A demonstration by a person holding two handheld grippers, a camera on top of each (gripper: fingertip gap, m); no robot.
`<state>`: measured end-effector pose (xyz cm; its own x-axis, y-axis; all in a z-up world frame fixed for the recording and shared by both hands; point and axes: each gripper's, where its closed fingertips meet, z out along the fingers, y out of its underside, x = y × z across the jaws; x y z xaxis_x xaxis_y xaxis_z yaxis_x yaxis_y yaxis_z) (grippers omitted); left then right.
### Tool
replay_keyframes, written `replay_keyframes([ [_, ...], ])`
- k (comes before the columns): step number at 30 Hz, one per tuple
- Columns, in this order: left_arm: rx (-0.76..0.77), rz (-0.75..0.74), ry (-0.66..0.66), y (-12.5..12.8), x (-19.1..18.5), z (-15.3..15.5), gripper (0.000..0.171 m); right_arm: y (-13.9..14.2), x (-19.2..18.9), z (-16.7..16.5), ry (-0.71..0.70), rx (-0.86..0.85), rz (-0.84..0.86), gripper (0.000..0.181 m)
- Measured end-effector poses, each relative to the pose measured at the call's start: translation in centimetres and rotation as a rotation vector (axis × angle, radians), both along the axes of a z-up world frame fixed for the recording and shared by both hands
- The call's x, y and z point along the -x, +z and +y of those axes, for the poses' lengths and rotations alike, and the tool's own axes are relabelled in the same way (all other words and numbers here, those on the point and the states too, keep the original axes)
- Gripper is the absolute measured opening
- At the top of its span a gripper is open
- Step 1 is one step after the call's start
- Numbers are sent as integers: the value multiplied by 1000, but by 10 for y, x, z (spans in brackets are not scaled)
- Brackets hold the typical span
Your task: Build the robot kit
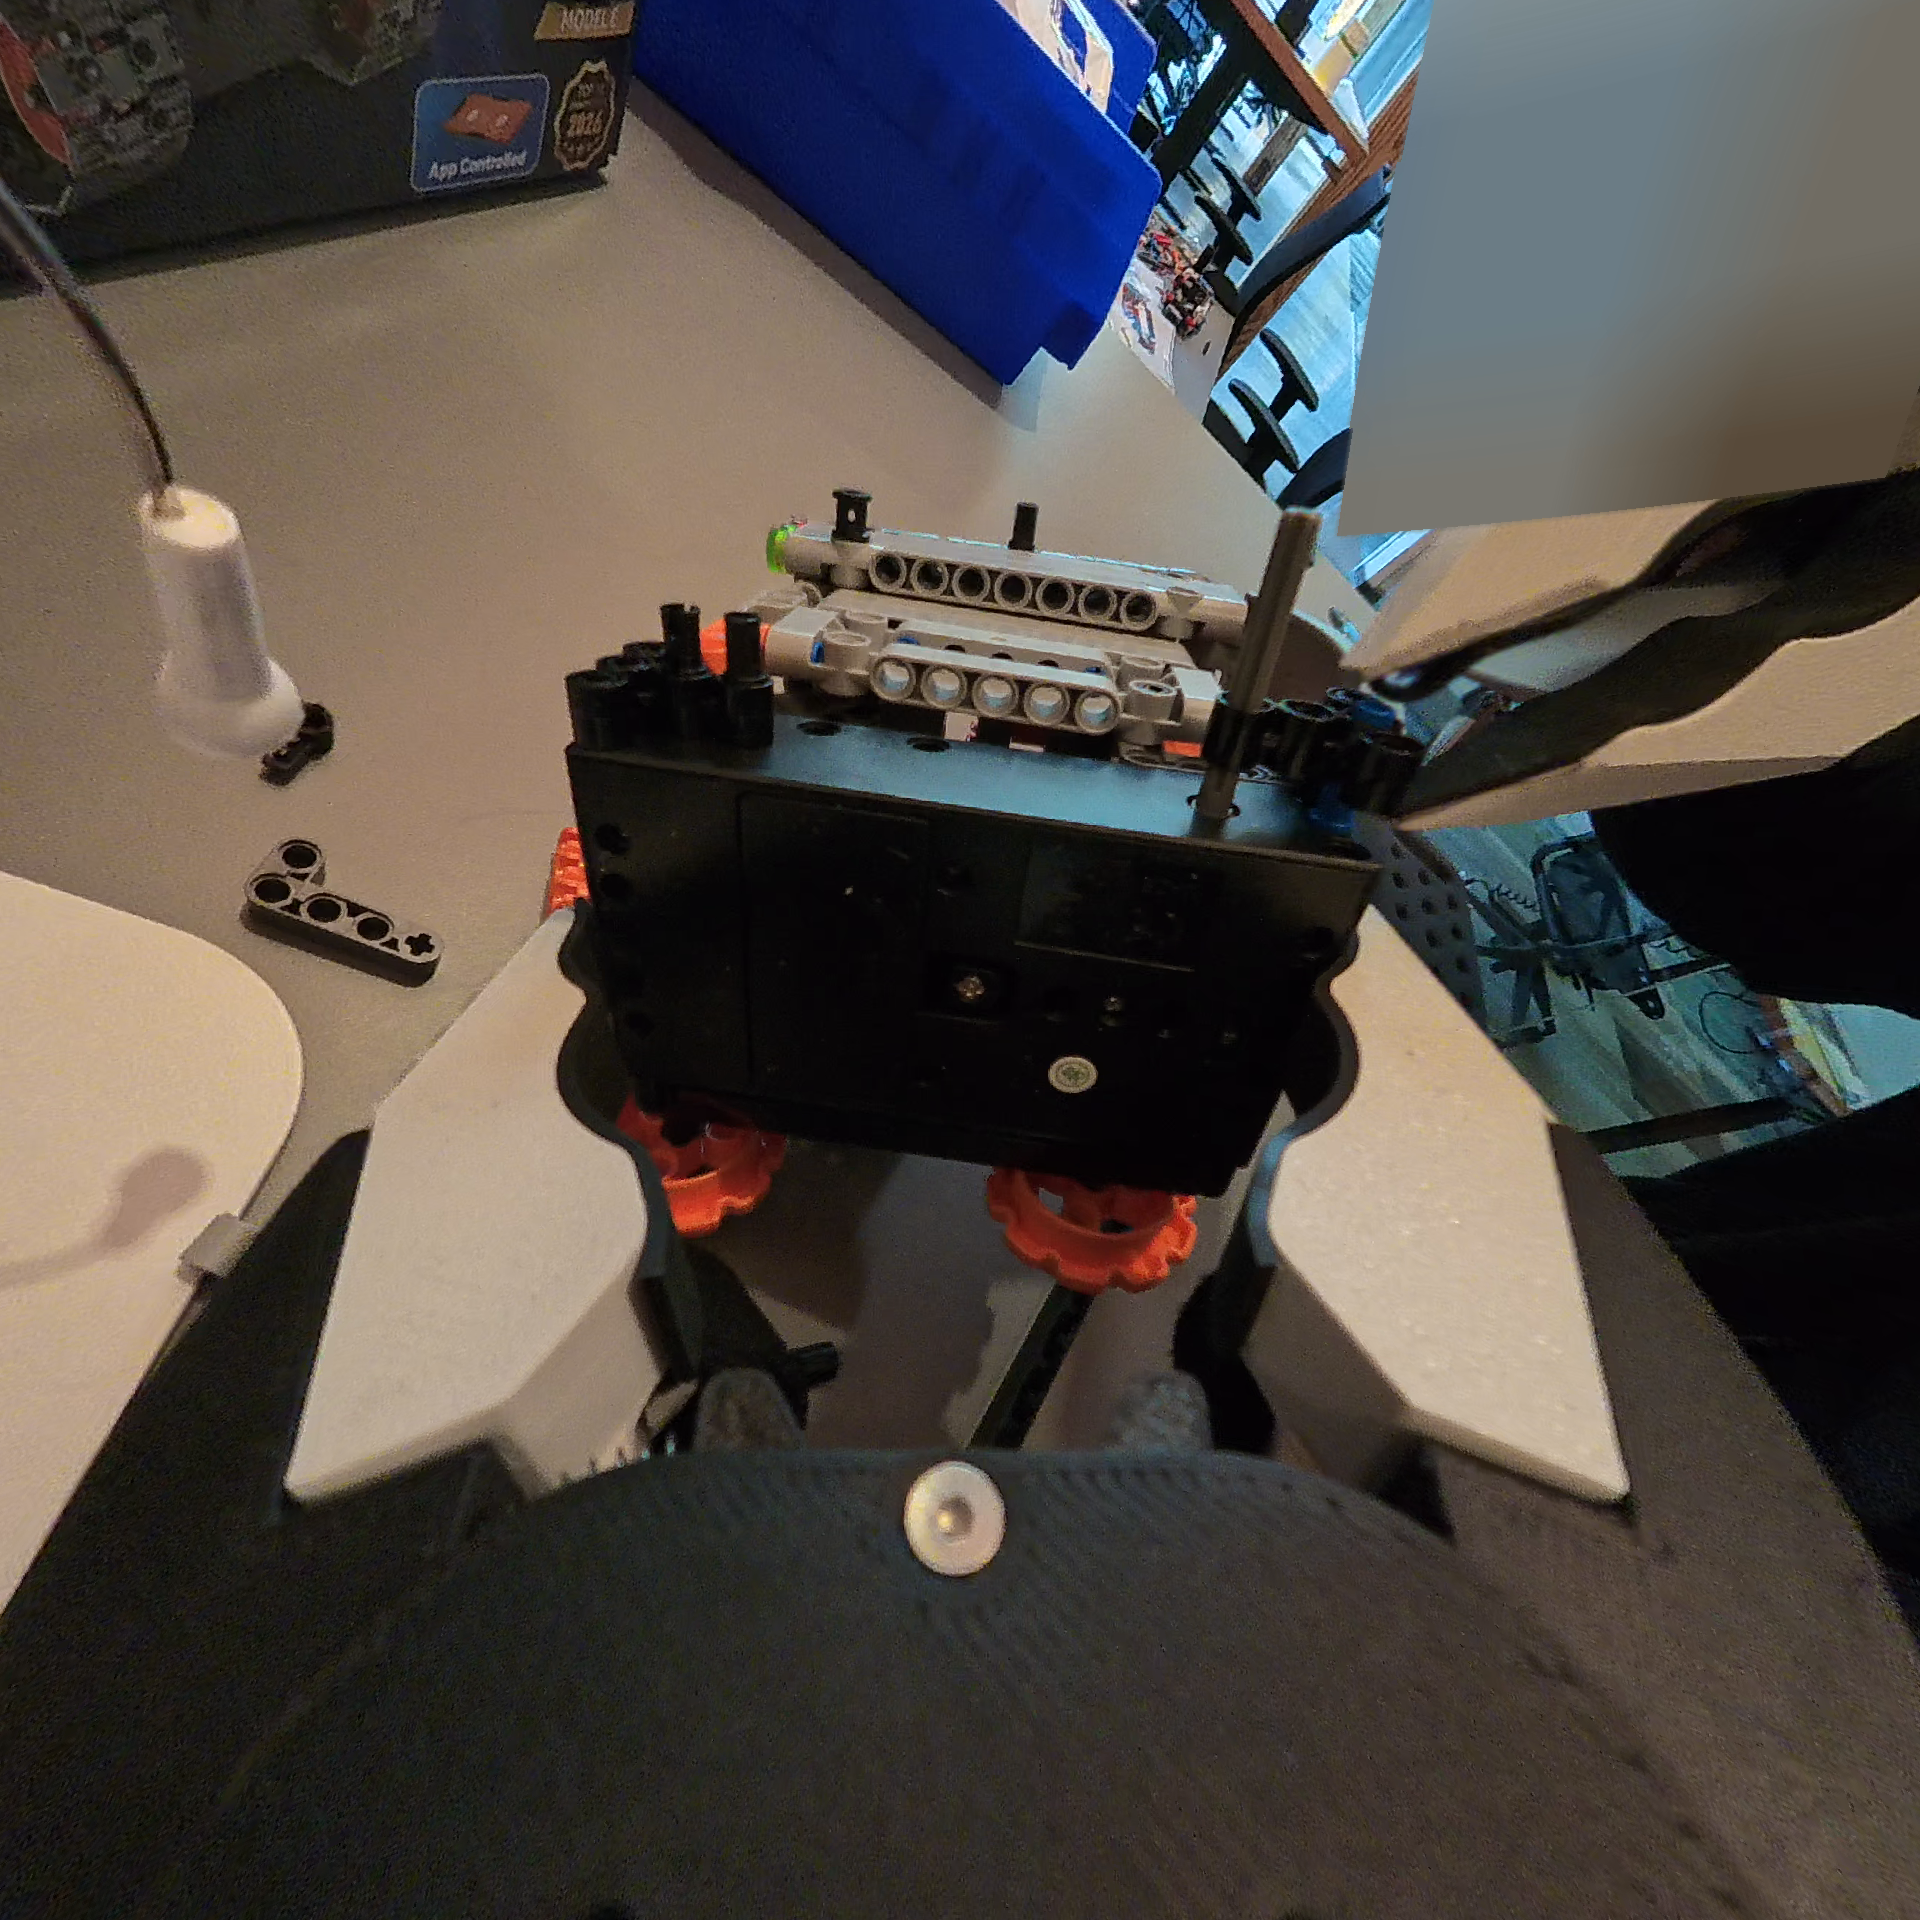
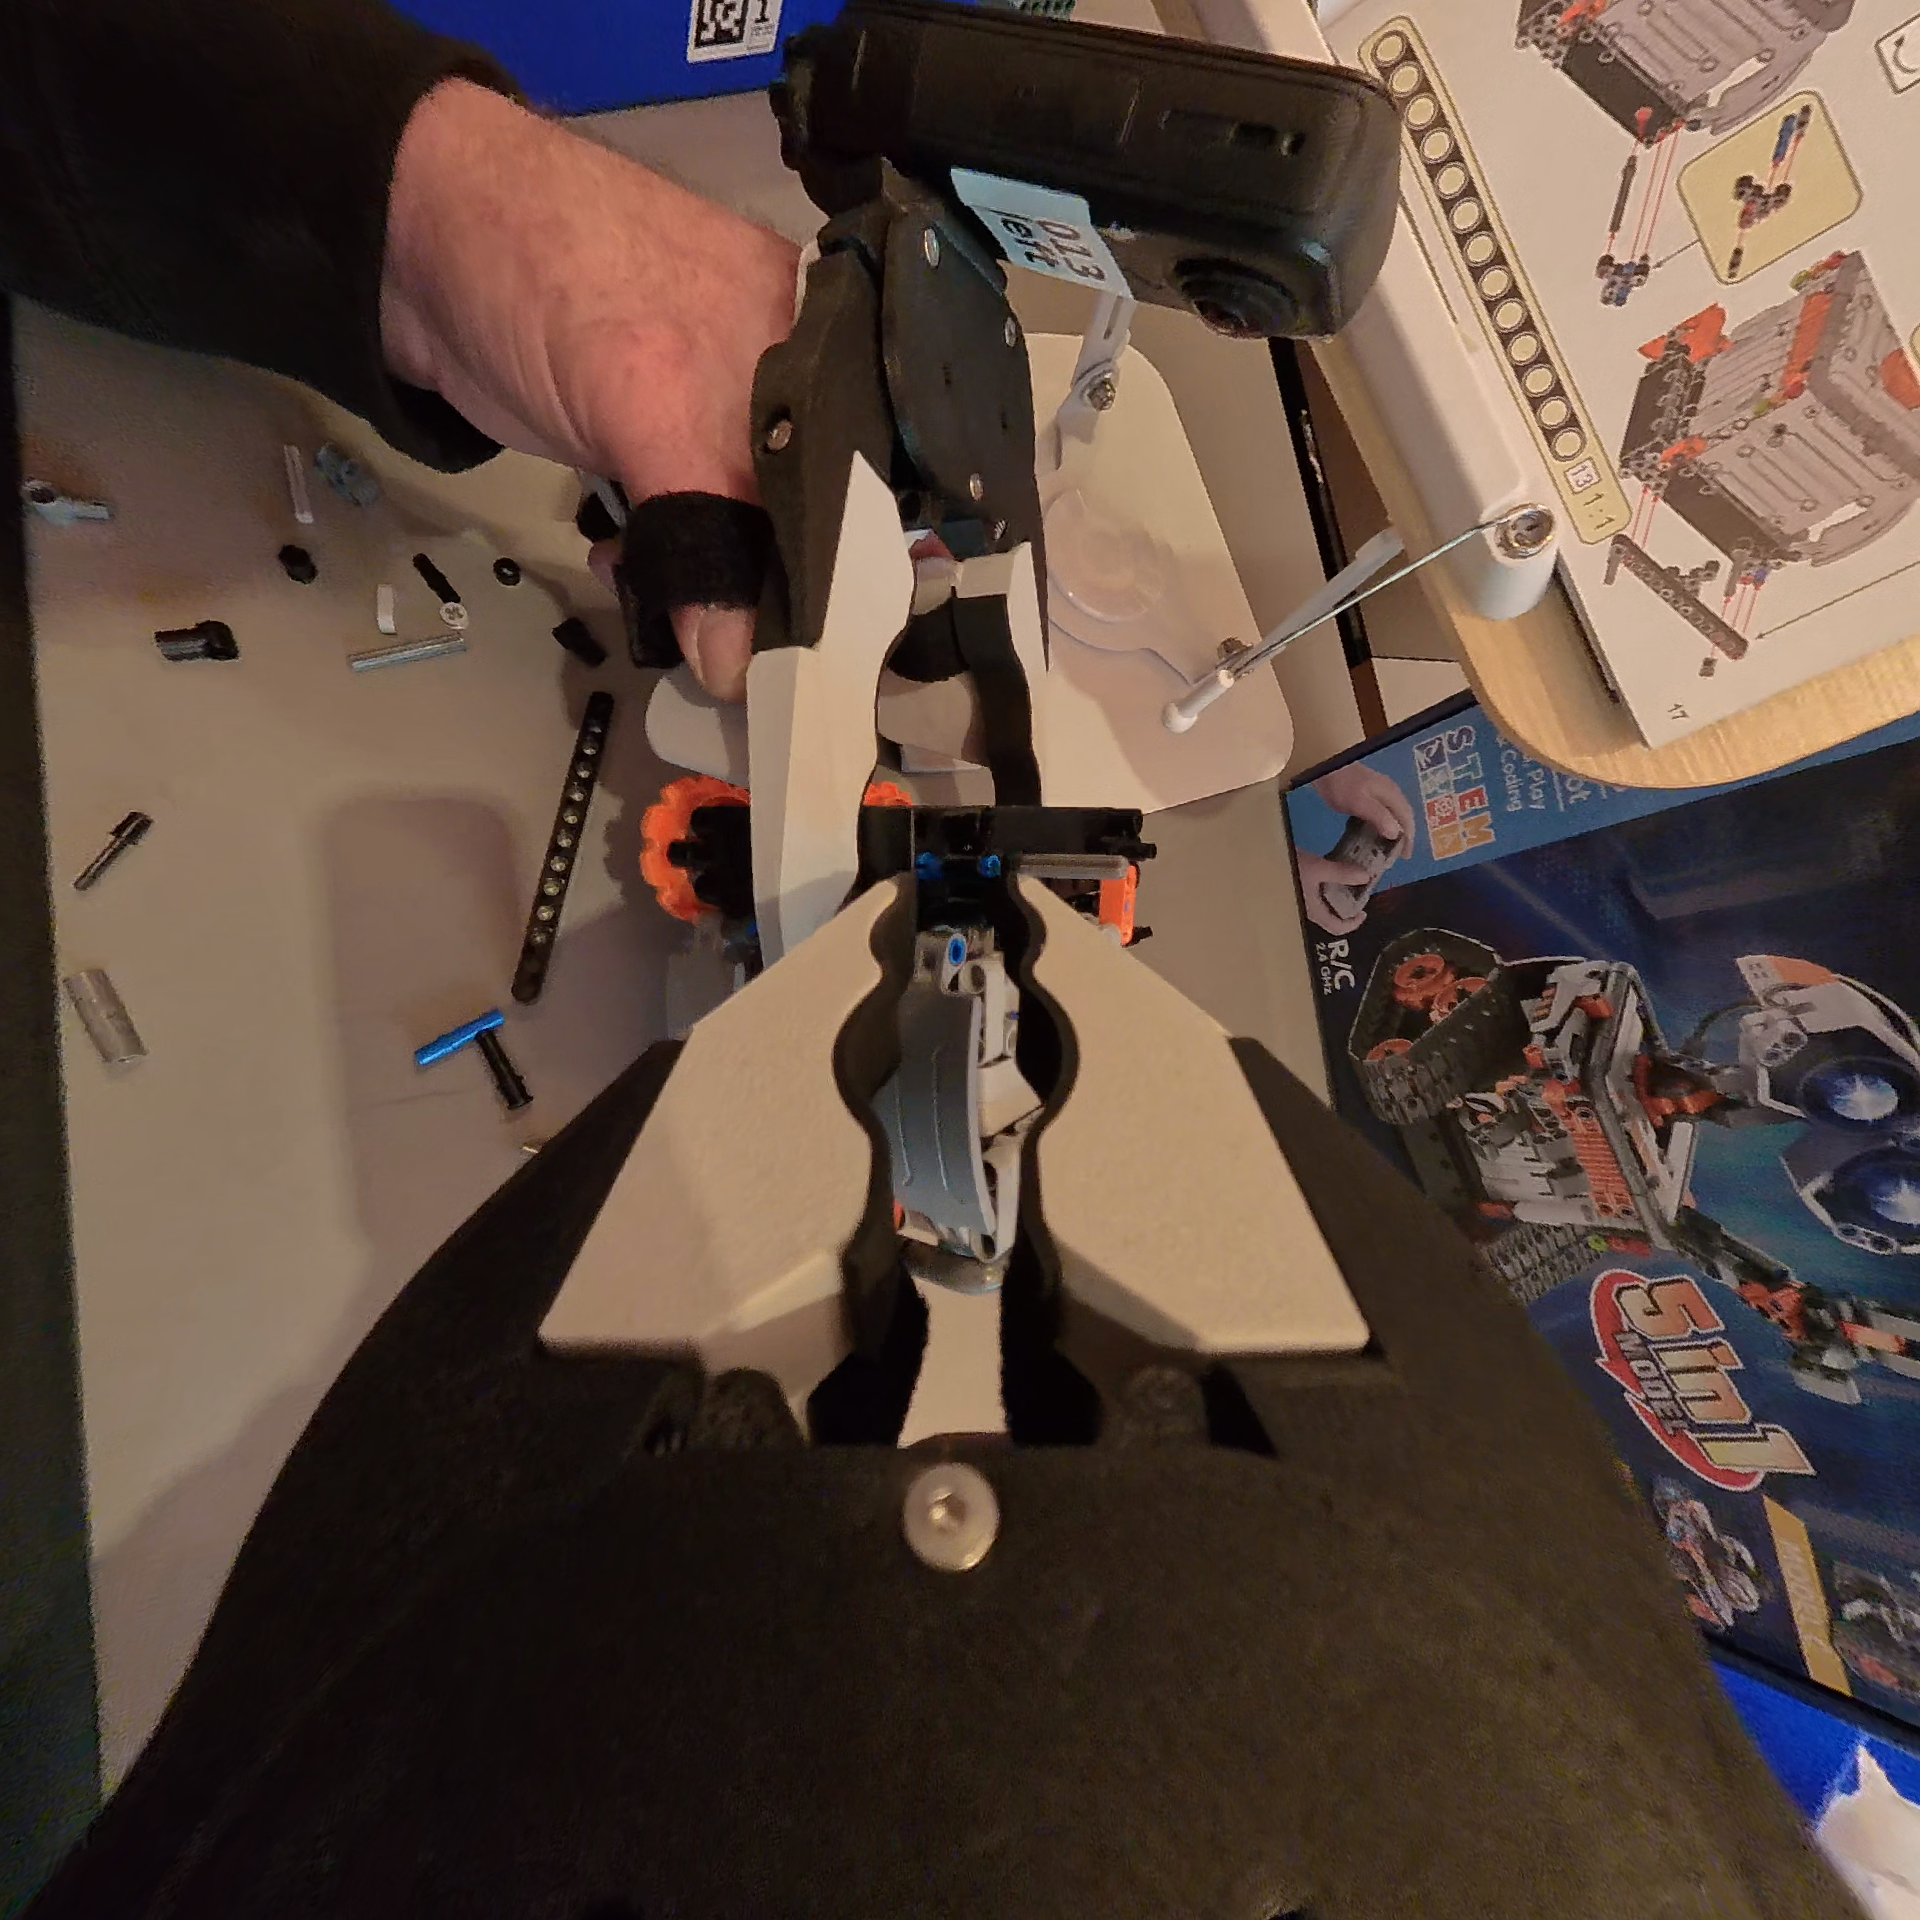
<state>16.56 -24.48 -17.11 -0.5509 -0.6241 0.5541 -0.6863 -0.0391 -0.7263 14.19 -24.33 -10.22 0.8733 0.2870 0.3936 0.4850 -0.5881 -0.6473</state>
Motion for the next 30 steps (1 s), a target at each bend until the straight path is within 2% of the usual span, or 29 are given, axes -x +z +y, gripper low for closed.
replay_keyframes([
  [6, 45, 22, -7, 2, 1, -1, 130, -1, 0, 3, 0, -14, 11, 15],
  [13, 55, 26, -10, 2, 2, -2, 130, 0, -2, 3, 5, -16, -18, 7],
  [24, 56, 21, -1, 2, 1, 3, 130, 4, -6, -2, -36, -47, 136, 10],
  [30, 68, 25, 7, 3, 0, 3, 130, 2, 1, 1, -19, -57, 74, 23],
])
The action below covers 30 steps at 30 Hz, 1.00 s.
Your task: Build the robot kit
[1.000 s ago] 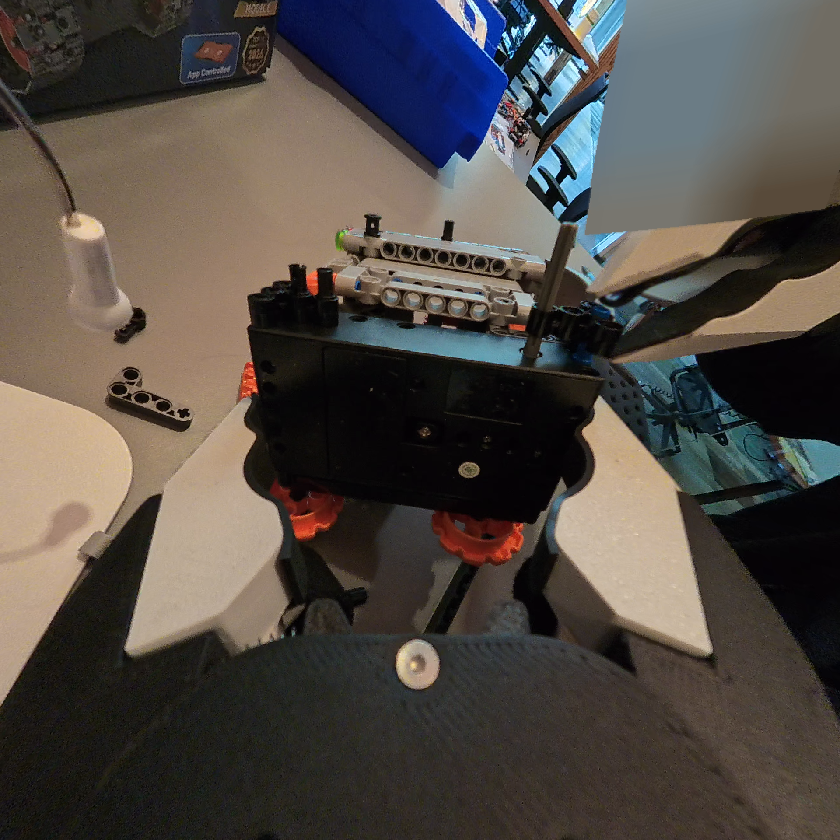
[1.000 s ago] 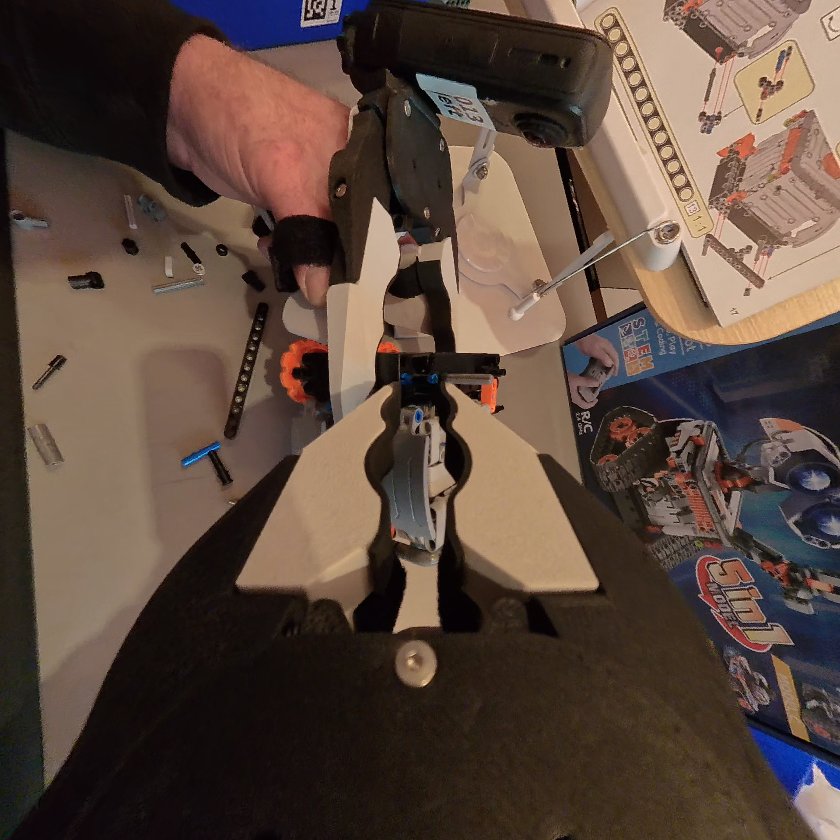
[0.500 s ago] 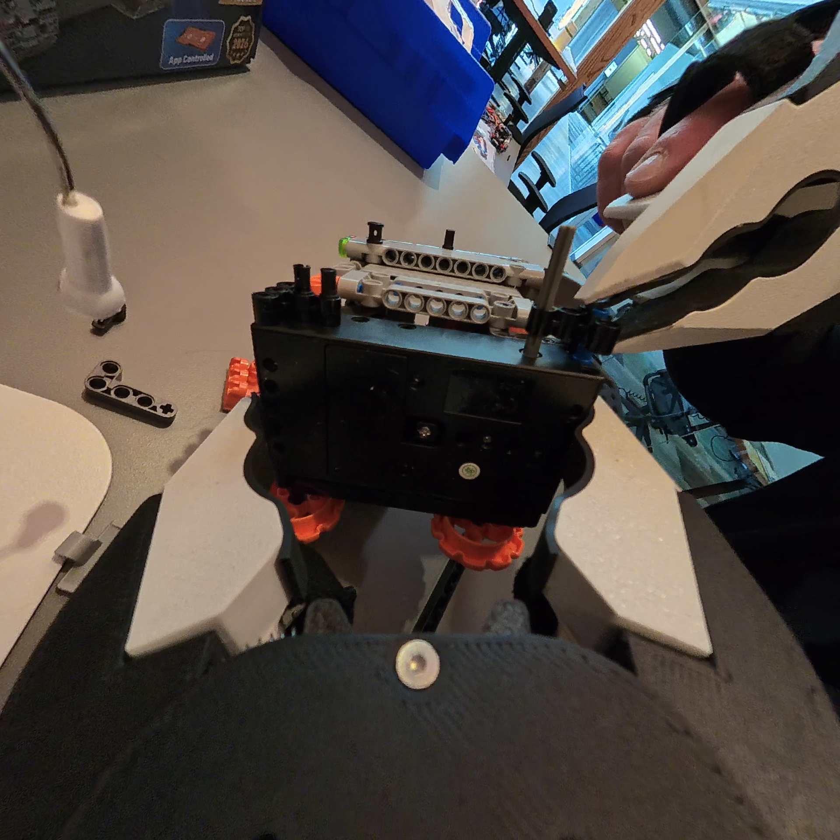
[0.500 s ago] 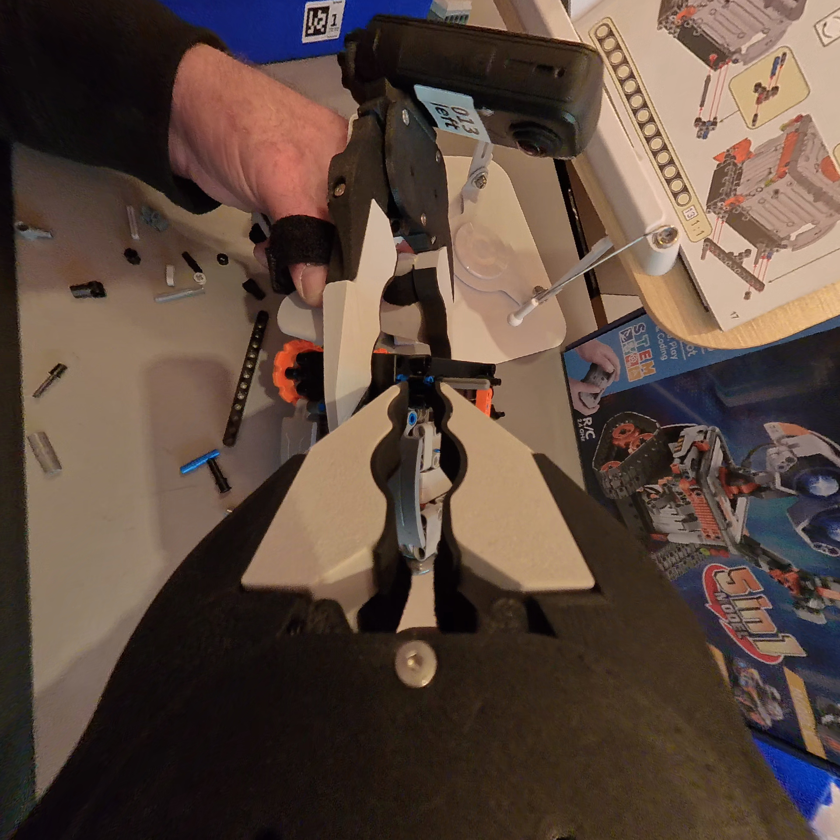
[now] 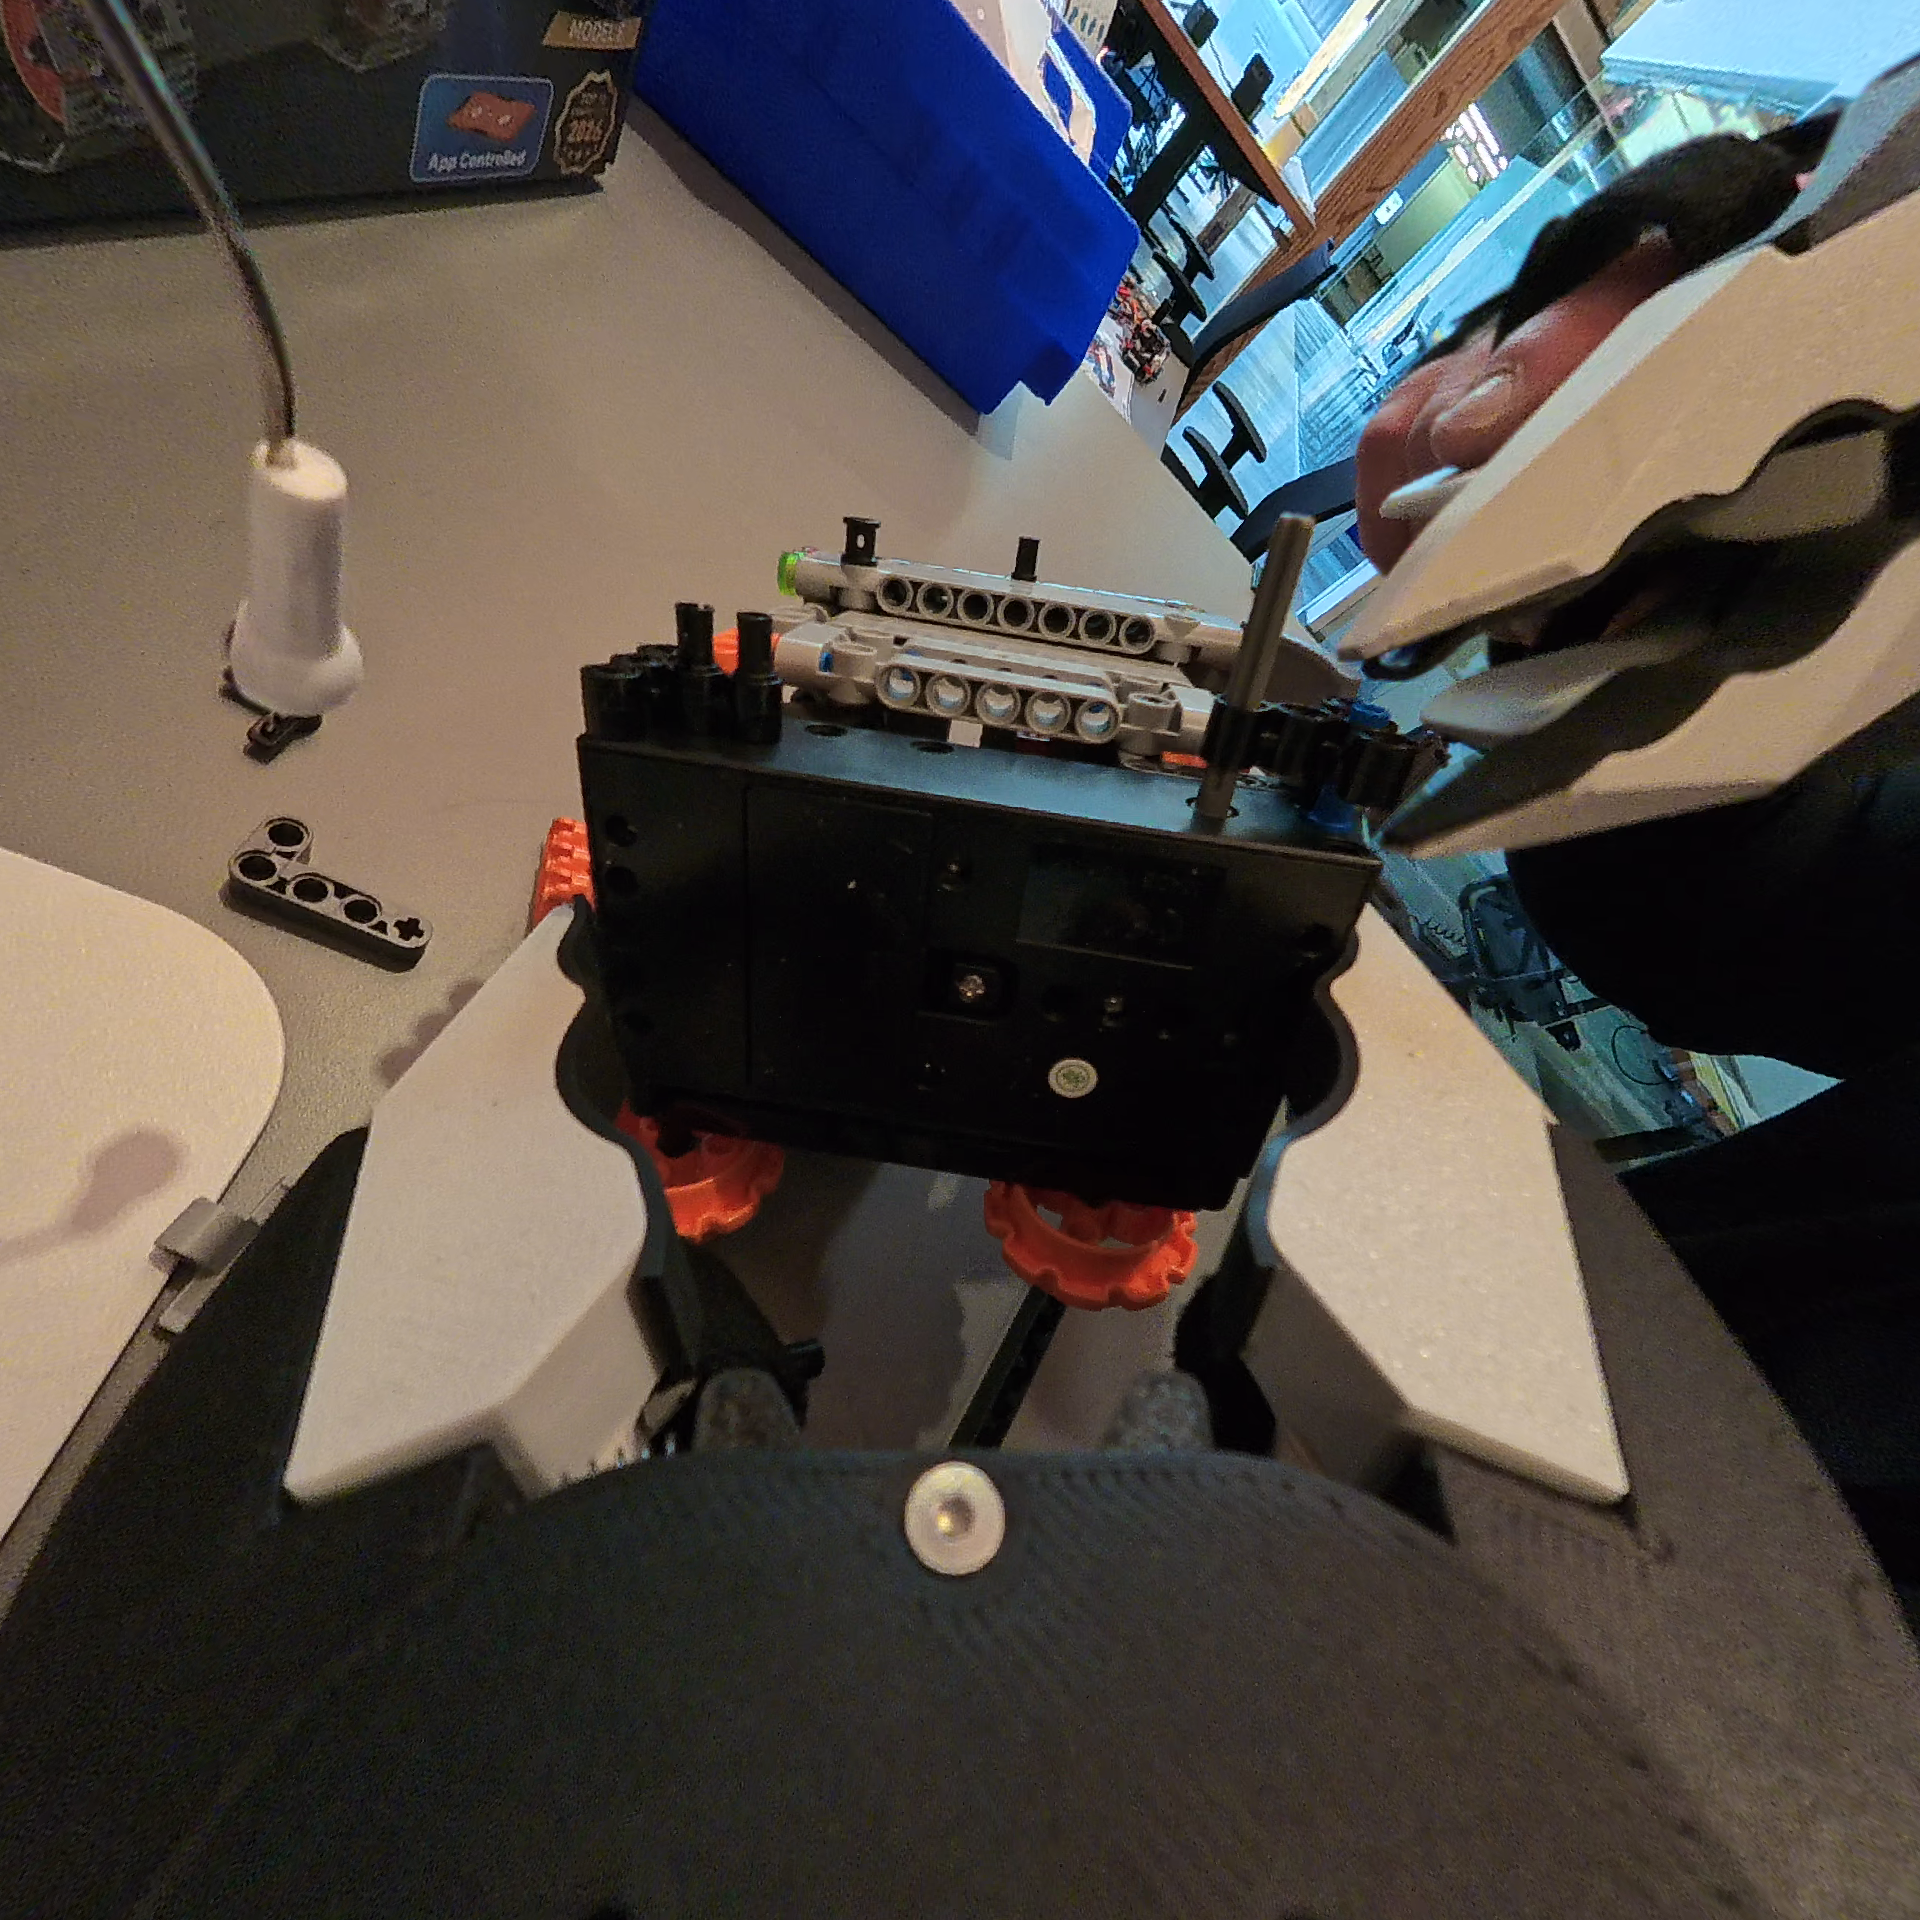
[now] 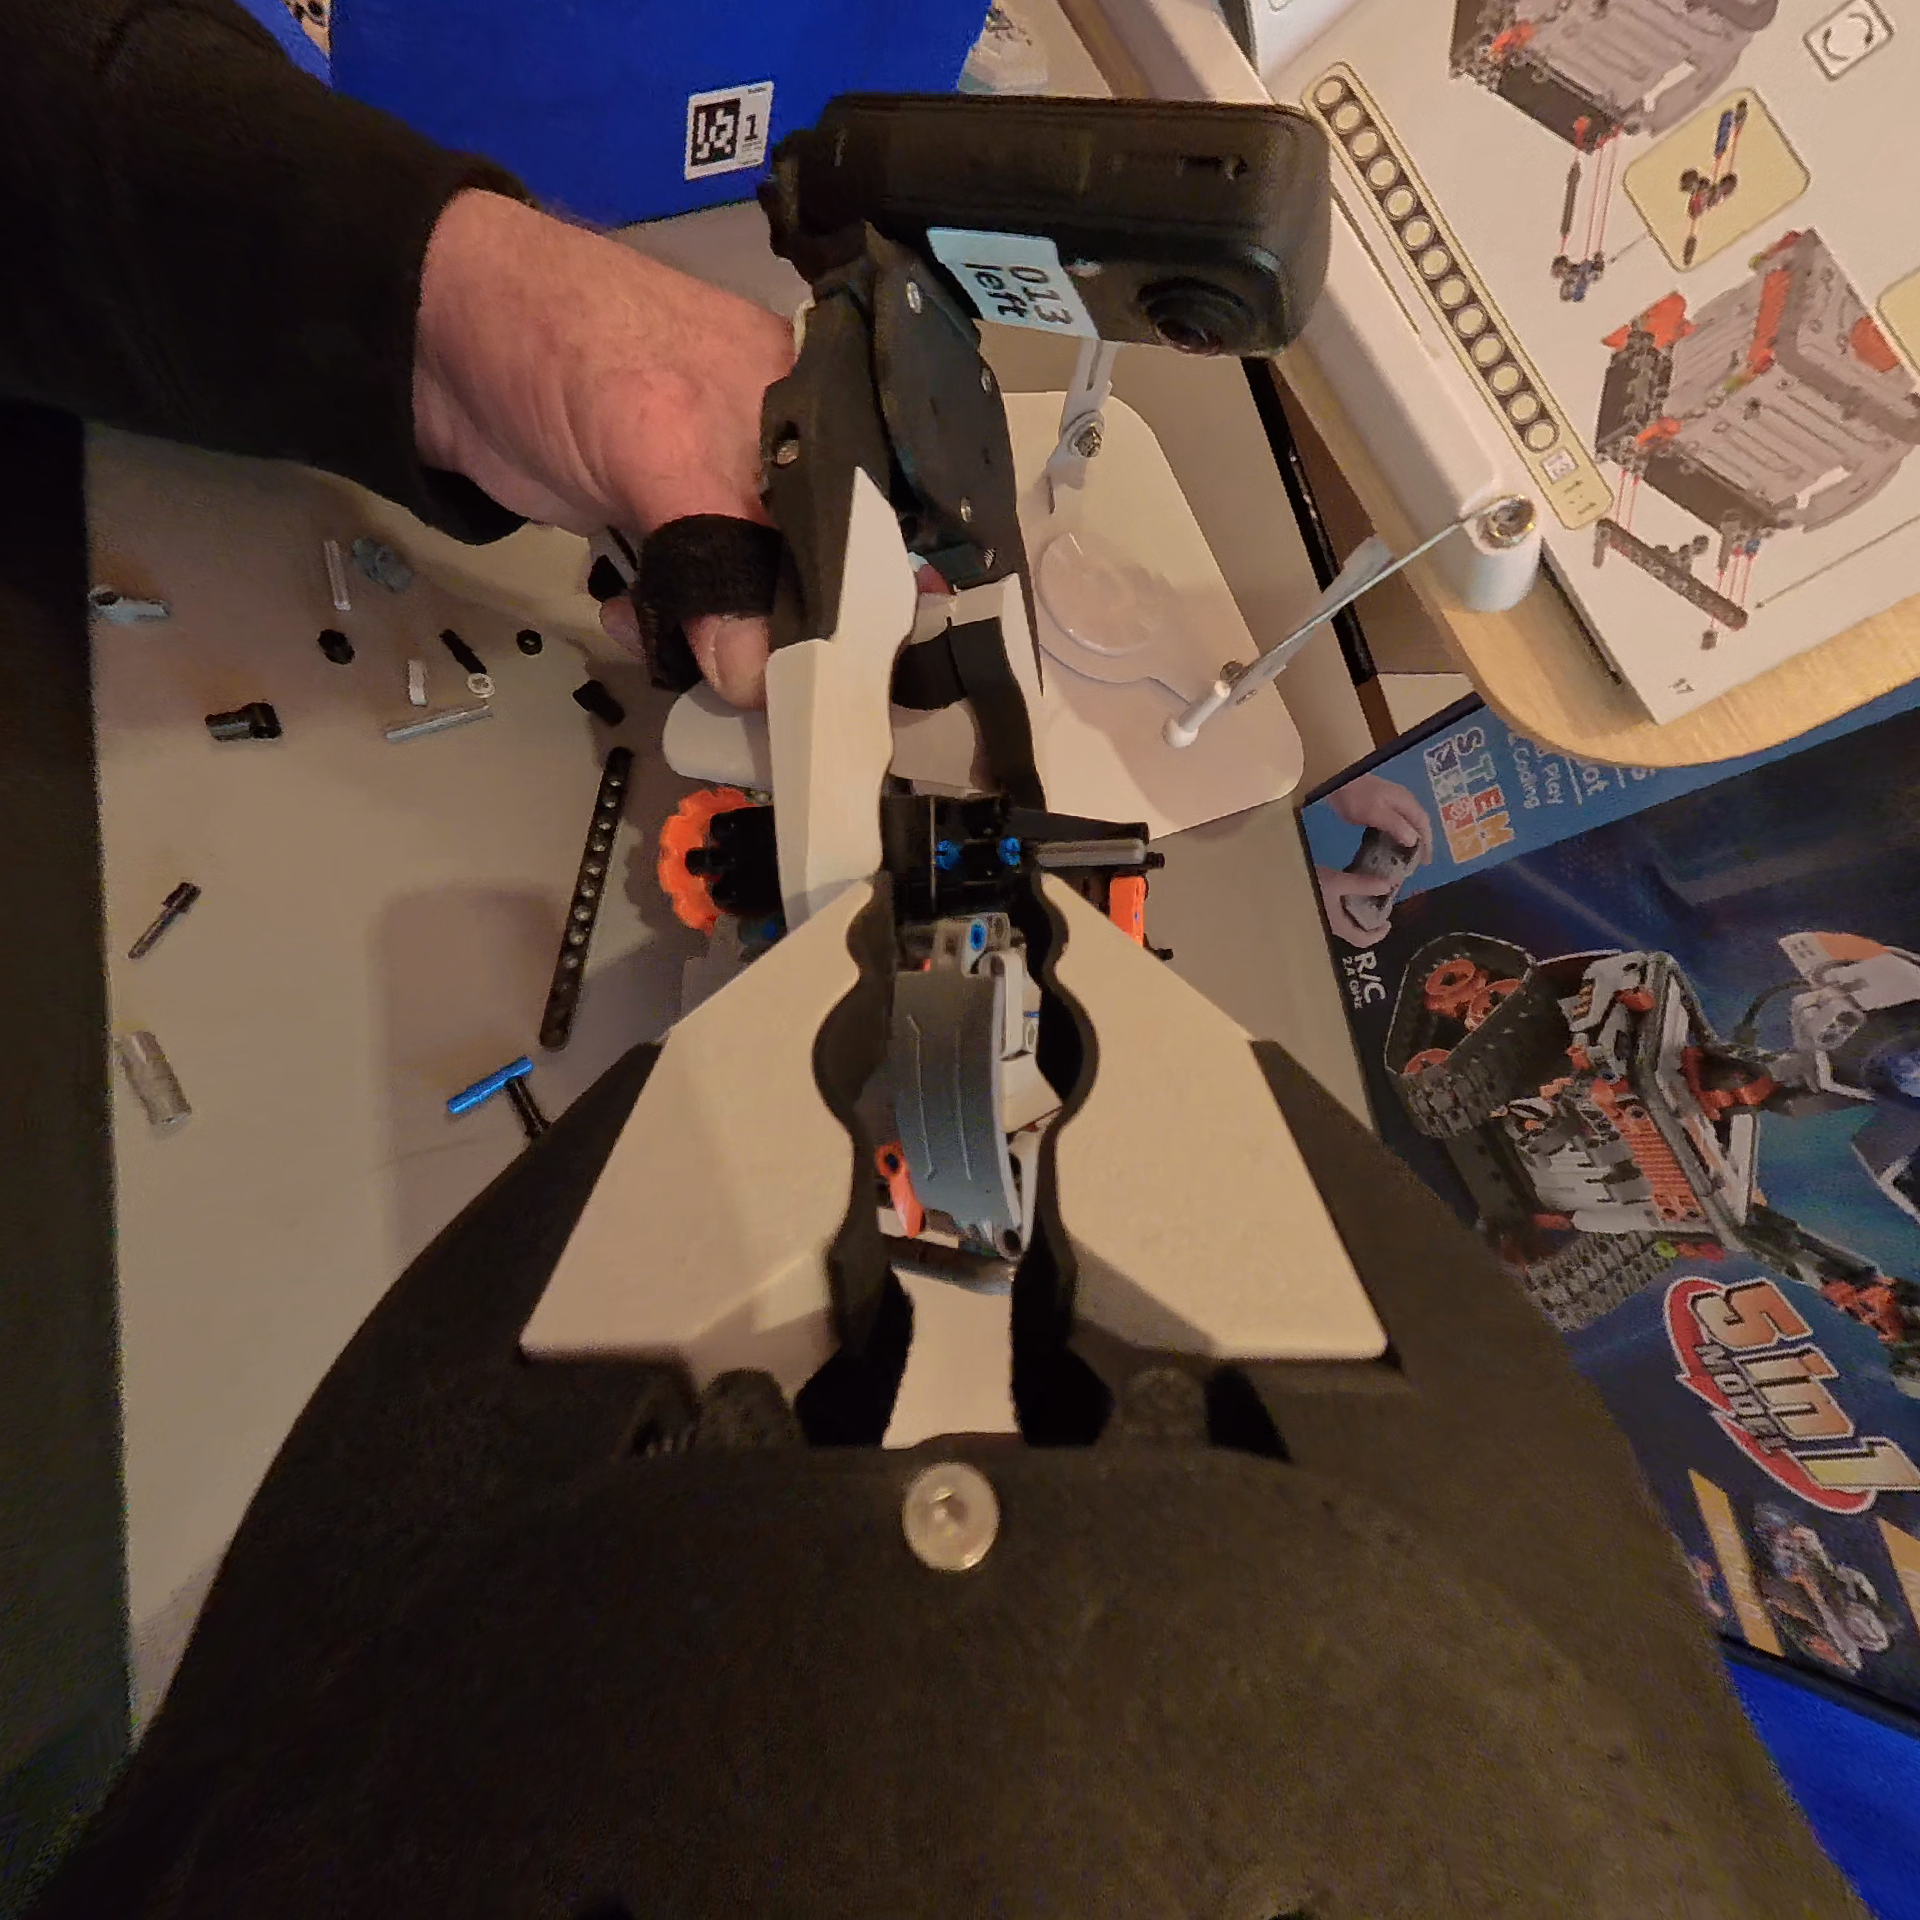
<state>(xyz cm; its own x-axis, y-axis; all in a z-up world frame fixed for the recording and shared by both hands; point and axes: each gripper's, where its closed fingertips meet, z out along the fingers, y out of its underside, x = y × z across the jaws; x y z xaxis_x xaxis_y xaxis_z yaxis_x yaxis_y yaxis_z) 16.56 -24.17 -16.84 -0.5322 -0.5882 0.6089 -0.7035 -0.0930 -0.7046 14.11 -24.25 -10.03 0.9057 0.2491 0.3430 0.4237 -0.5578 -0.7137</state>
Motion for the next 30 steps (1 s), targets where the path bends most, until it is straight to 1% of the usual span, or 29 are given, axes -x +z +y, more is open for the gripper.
replay_keyframes([
  [2, 3, 2, 2, 0, 0, 0, 130, -2, 1, 1, -6, -1, -72, 28],
  [4, 7, 3, 4, 0, 0, 0, 130, -4, 0, 3, -16, -2, -150, 23],
  [5, 10, 3, 5, 0, -1, 1, 130, -4, 0, 3, -23, -3, -157, 23],
  [10, 9, 2, 9, 0, -1, 0, 130, -5, -1, 3, -49, 9, -125, 22],
  [11, 9, 2, 11, 0, -1, 0, 130, -5, -2, 3, -57, 8, -131, 17],
  [12, 3, -3, 8, 0, -1, 0, 130, -6, -2, 3, -55, 7, -133, 17],
  [19, -3, -7, 14, 0, -1, 0, 130, -6, -2, 3, -46, 4, -97, 16],
  [21, -5, -10, 12, 0, -1, 0, 130, -1, -4, 3, -55, -16, -61, 8],
  [23, 14, -4, 21, 1, -2, 2, 130, 4, -9, 1, -78, -24, -31, 12],
  [25, 17, -2, 23, 1, -2, 4, 130, 2, -12, -1, -92, -12, -25, 12],
  [30, 16, -1, 24, 1, -2, 4, 130, -1, -8, 0, -75, -5, 4, 9],
])
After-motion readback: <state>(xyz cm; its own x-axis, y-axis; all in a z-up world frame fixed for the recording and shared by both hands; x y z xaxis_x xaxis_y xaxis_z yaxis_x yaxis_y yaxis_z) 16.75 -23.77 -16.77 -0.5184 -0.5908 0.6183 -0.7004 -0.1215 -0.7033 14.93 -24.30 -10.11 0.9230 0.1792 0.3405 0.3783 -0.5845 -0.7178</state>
